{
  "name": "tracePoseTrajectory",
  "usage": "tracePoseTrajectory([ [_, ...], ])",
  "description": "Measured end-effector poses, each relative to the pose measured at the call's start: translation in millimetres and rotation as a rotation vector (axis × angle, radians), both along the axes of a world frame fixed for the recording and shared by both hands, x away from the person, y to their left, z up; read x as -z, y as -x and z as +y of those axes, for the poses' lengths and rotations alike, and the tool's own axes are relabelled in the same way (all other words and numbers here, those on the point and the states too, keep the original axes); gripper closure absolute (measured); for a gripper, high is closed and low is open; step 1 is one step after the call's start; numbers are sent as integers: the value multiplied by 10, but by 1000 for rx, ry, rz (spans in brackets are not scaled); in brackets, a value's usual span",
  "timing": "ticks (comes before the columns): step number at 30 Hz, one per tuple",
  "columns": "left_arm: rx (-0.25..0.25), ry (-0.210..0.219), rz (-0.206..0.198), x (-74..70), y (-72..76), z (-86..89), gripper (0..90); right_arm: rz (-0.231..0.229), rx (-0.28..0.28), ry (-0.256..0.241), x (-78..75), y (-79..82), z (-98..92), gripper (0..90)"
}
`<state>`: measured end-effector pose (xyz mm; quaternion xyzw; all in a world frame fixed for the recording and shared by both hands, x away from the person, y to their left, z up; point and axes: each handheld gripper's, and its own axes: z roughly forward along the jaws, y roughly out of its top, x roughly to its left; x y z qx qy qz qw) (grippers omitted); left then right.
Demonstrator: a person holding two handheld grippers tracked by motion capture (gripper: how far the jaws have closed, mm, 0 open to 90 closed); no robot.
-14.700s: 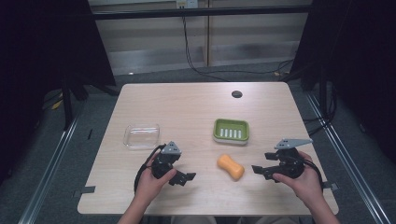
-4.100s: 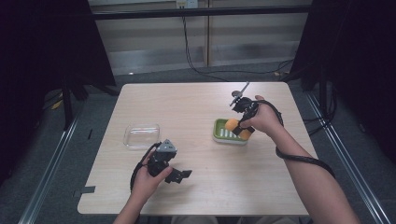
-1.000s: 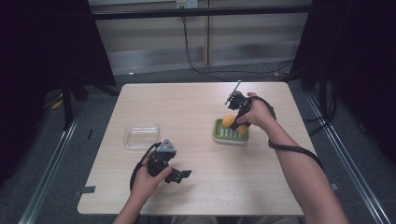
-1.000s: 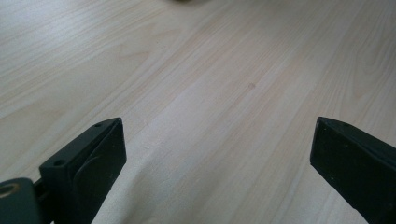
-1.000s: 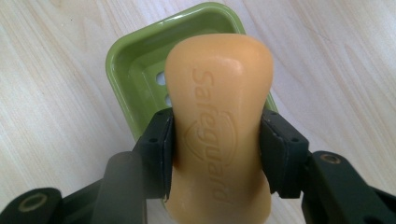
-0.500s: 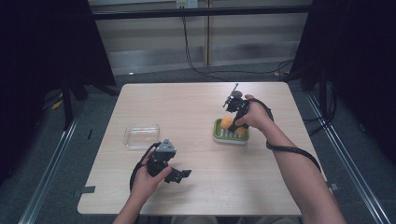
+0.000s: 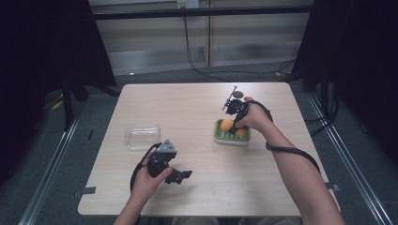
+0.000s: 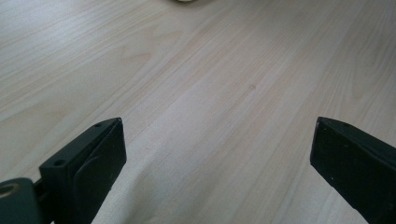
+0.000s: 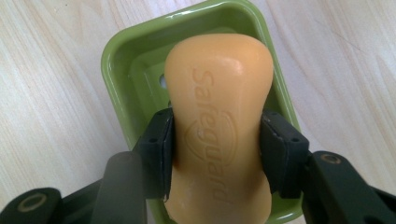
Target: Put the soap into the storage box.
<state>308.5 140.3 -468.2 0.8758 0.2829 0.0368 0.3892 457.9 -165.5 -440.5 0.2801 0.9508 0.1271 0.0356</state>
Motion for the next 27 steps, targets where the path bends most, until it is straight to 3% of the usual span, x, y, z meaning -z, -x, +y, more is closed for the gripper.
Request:
tracePoseTrajectory([
  [12,5,-10,0,-13,6,-10,36,-2,-1,14,57,-10,8,504],
  [16,7,-9,-7,-23,3,-15,37,-38,-4,-30,-28,-19,2,501],
  [21,11,-9,-6,-30,16,-24,37,-43,16,-33,-62,12,-16,442],
  [22,11,-18,0,-37,19,-19,37,-37,49,-37,-73,30,-16,419],
  [27,9,-13,-9,-48,25,-26,36,-48,85,-102,-107,80,-69,356],
])
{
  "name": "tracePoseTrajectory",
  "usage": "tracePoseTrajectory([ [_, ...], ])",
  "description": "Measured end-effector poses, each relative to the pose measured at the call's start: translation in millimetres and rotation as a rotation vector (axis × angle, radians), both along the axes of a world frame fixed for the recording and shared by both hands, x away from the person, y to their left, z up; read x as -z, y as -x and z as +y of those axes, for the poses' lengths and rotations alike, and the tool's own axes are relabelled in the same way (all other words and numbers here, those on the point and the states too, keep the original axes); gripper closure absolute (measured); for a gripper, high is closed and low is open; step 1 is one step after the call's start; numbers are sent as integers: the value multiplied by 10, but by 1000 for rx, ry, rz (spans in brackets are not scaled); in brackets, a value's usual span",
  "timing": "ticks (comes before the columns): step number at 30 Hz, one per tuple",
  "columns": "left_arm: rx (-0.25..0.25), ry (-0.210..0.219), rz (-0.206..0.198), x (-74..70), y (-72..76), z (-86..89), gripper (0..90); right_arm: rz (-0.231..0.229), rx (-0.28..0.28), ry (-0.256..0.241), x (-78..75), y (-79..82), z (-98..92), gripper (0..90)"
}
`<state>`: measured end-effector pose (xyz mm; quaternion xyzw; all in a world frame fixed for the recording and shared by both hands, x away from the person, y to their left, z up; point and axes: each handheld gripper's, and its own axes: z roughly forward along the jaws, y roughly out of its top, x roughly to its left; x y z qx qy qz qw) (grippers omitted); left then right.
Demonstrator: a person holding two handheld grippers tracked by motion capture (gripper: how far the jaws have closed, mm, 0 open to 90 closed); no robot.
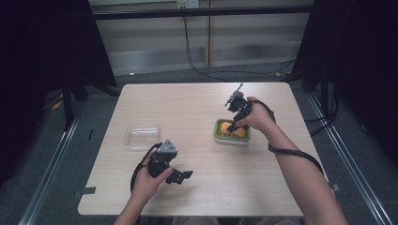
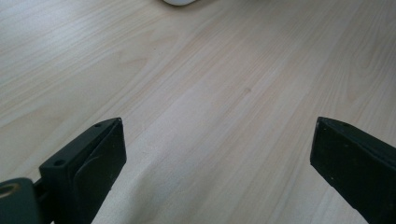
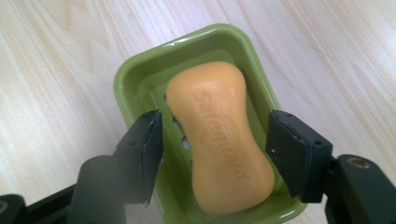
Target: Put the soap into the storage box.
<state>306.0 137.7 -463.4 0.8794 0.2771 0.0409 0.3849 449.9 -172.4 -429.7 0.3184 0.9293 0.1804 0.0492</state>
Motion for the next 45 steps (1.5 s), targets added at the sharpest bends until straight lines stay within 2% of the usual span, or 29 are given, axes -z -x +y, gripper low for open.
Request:
tracePoseTrajectory([
  [2,4,2,0,3,1,-8,36,1,27,-11,-21,32,-18,329],
  [4,3,12,-1,20,-1,-12,37,-13,19,-22,-46,77,-32,317],
  [11,7,-2,1,5,5,-28,36,-29,44,-67,-105,253,-70,269],
  [13,9,-6,3,8,6,-33,36,-35,50,-95,-113,304,-80,260],
  [18,9,1,4,26,12,-49,36,-30,53,-106,-133,411,-114,234],
  [23,15,-20,9,20,12,-48,36,-30,67,-133,-134,509,-151,222],
  [29,10,-2,7,45,18,-68,36,-22,65,-139,-105,628,-191,212],
  [31,16,-17,11,32,17,-63,36,-22,64,-145,-93,665,-212,213],
  [38,12,-8,3,47,21,-71,36,-30,74,-161,-58,797,-328,205],
  [40,12,-2,3,53,23,-77,36,-37,79,-150,-46,833,-360,200],
  [45,13,-9,5,50,25,-75,37,-39,83,-161,-4,932,-433,200],
])
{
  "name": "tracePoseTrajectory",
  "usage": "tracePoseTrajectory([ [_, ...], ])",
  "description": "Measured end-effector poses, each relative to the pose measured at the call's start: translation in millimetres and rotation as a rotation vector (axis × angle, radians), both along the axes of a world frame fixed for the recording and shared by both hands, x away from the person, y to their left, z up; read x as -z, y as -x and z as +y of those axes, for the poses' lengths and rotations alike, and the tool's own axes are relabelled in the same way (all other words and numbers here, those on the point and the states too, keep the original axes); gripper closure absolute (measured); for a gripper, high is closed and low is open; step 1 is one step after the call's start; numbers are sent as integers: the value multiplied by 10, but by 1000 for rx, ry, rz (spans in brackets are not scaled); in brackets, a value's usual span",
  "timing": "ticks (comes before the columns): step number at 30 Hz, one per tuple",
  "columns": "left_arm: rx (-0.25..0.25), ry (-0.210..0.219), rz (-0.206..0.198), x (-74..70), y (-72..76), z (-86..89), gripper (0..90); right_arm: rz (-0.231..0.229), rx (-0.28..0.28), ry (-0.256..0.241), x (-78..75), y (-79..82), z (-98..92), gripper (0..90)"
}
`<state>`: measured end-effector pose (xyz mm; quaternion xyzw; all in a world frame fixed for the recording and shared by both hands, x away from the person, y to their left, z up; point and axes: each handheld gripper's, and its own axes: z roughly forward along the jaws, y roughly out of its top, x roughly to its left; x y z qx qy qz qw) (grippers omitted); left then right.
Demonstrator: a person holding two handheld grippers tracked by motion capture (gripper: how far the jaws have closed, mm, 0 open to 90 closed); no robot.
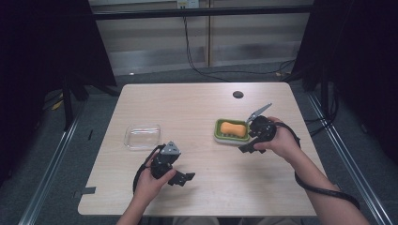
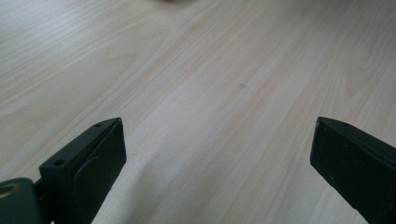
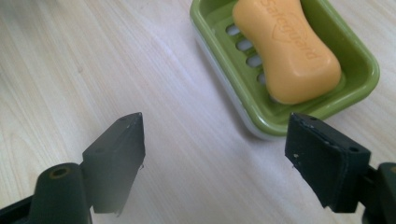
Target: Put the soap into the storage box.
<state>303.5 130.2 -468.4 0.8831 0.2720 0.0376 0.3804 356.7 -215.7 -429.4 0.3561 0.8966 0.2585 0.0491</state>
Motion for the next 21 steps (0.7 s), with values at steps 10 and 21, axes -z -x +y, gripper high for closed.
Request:
tracePoseTrajectory([
  [10,4,2,4,13,2,-13,37,-11,6,-4,132,189,-122,198],
  [21,7,-13,6,14,7,-17,37,-50,26,25,219,377,-262,191],
])
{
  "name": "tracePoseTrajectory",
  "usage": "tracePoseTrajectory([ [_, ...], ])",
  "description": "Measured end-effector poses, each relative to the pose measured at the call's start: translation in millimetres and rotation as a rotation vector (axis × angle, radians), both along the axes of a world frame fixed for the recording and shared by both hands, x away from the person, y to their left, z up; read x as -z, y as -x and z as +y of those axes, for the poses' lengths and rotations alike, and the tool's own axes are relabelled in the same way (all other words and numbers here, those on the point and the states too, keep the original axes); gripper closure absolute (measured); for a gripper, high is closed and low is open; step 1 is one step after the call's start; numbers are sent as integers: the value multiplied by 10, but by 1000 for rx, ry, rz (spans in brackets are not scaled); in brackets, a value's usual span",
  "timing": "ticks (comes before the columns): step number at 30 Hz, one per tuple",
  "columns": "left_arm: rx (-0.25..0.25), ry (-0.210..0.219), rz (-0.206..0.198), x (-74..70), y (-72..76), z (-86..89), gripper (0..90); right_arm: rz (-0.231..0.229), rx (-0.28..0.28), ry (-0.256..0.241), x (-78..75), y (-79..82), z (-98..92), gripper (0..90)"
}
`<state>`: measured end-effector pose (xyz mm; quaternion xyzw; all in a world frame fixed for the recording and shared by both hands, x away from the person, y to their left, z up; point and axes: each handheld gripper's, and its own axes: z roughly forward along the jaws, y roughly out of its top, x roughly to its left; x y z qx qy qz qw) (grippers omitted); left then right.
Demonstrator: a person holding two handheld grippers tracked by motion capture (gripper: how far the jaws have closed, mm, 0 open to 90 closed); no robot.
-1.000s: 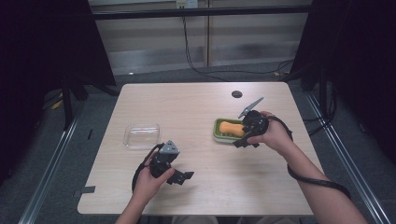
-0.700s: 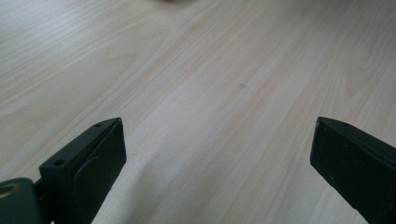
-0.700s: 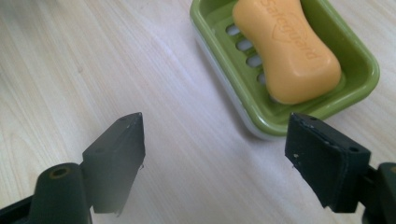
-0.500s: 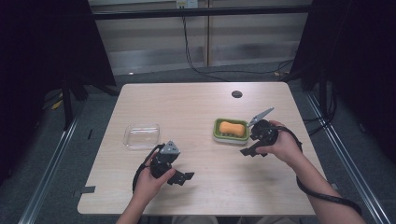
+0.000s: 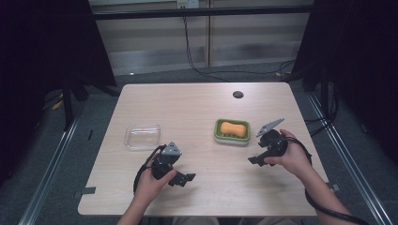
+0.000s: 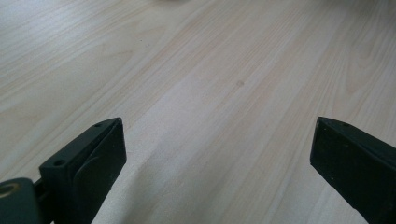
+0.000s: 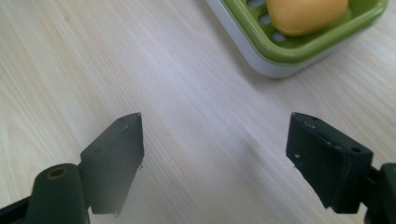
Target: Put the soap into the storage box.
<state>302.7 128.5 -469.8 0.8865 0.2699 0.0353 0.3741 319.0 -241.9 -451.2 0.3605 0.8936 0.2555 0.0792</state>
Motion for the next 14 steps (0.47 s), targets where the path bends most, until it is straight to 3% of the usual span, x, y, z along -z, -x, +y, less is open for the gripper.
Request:
tracePoseTrajectory([
  [4,-2,8,0,6,4,-4,36,-18,17,-47,38,115,-46,189],
  [7,-4,10,3,10,6,-5,36,-55,28,-27,82,199,-79,187],
  [12,2,-4,1,10,7,-17,36,-74,63,-108,123,340,-158,181],
  [14,6,1,1,12,5,-35,36,-62,49,-109,126,377,-192,178],
])
